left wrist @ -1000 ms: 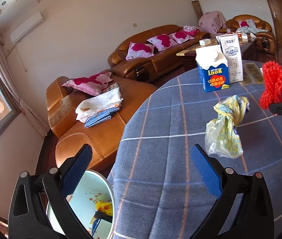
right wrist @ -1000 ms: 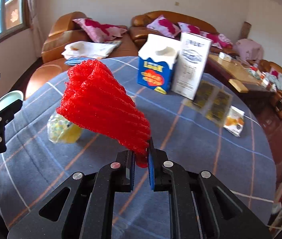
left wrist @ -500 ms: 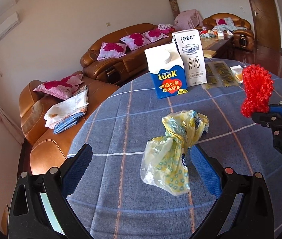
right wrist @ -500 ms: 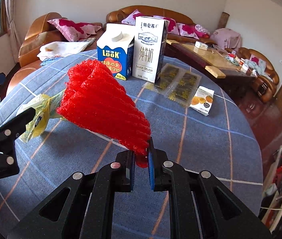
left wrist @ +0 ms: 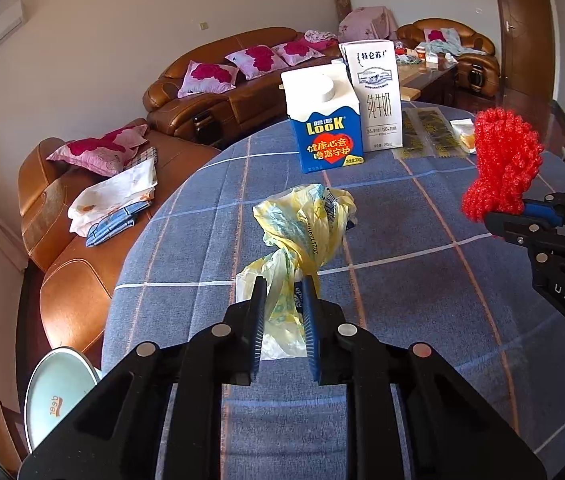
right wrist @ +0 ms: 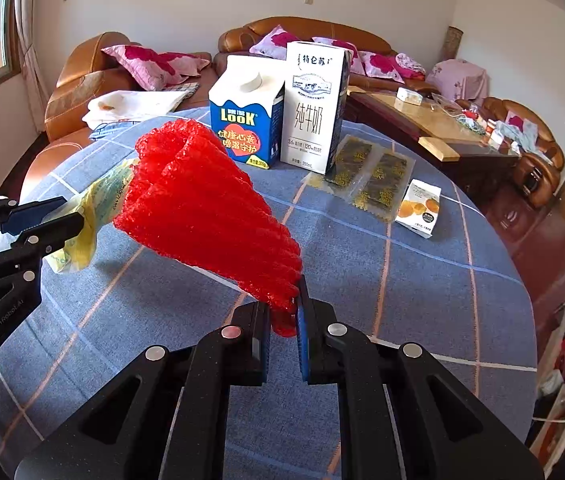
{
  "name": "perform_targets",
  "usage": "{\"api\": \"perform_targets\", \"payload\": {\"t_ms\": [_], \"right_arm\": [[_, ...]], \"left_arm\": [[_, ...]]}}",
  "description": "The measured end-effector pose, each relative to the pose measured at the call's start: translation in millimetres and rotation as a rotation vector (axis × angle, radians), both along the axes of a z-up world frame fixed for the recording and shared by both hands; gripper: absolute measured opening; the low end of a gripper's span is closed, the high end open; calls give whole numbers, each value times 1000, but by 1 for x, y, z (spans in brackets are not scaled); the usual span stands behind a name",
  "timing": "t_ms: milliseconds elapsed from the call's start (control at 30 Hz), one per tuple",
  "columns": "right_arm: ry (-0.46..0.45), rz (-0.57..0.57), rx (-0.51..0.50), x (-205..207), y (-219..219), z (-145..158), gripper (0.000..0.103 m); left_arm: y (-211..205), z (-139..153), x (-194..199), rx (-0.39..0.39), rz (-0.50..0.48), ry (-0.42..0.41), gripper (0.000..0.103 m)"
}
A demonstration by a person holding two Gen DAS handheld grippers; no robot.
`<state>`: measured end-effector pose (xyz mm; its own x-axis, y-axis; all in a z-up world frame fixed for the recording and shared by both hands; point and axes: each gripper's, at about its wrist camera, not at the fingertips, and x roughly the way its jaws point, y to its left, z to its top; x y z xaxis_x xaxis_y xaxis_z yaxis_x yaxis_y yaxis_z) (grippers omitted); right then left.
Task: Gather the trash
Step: 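Carry the yellow bag over the bin with the left tool while the right tool carries the mesh net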
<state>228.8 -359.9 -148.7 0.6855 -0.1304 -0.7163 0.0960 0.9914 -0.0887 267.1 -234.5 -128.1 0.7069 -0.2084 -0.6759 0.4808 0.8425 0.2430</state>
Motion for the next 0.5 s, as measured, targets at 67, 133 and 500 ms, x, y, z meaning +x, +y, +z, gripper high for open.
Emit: {"api": "perform_targets", "payload": {"t_ms": [67, 133, 500], "right_arm": [[-8, 7, 2, 0, 6, 2, 12], [-16, 16, 7, 0, 13, 4, 12], [-48, 65, 32, 5, 55, 11, 12]], "left_arm": [[9, 5, -4, -6, 12, -7, 16], [19, 10, -9, -3, 30, -30, 16], [77, 25, -29, 6, 159, -99, 16]]}}
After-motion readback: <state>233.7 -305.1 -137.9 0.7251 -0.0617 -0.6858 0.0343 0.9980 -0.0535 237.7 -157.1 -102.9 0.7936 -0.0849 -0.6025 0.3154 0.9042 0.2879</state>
